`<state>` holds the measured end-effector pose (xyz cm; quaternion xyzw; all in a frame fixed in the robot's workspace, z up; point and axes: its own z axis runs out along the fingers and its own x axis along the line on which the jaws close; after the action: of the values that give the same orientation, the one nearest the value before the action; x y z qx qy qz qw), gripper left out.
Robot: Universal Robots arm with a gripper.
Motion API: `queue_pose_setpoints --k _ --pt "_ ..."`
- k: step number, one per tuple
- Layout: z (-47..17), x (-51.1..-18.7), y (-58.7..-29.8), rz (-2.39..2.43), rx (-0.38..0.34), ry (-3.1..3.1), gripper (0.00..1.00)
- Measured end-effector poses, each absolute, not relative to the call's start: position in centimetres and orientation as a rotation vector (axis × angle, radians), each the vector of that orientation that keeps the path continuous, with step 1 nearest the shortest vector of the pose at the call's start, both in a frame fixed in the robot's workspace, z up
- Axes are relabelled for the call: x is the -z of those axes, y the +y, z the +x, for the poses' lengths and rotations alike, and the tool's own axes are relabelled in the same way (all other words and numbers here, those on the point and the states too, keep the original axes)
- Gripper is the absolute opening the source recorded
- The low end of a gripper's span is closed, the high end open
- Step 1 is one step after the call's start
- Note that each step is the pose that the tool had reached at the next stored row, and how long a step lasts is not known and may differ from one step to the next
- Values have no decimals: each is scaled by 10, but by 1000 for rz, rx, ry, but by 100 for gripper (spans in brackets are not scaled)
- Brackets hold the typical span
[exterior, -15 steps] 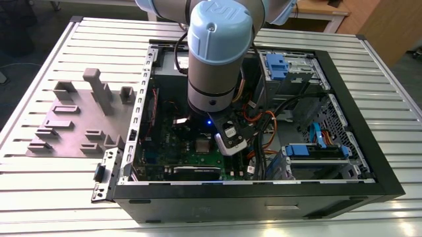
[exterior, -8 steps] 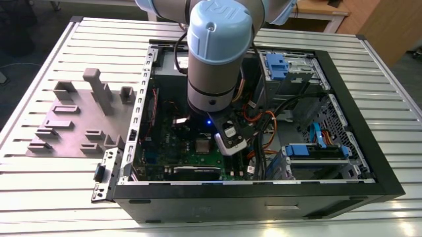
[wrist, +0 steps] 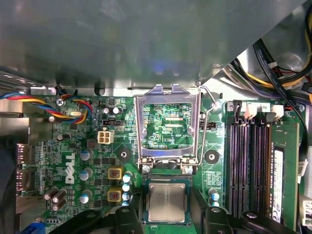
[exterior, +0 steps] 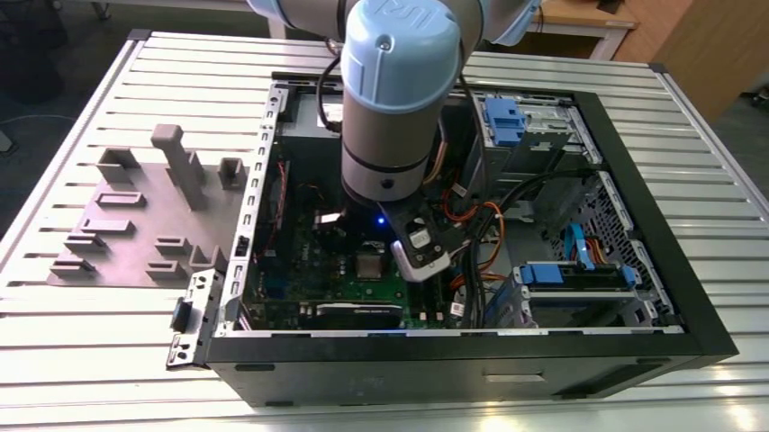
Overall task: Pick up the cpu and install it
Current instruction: 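Place the cpu into insertion slot, then close the cpu cover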
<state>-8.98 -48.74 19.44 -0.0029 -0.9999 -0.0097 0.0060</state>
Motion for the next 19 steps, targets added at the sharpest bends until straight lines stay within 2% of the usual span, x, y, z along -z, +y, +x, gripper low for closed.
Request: queue_pose_setpoints --k 5,6,7,8,9,12,19 --pt "-90 -197 -487 -9 30 -3129 49" --pt "-90 -199 -487 -9 30 -3129 38" --pt "-90 -199 -487 -9 31 -3130 31" --pt "-90 -199 -487 -9 31 -3130 26" --pt "-90 -199 -487 -9 31 -3130 26" --pt "-90 -200 -487 -9 30 -3129 11" --pt "-90 -200 -487 -9 30 -3129 11"
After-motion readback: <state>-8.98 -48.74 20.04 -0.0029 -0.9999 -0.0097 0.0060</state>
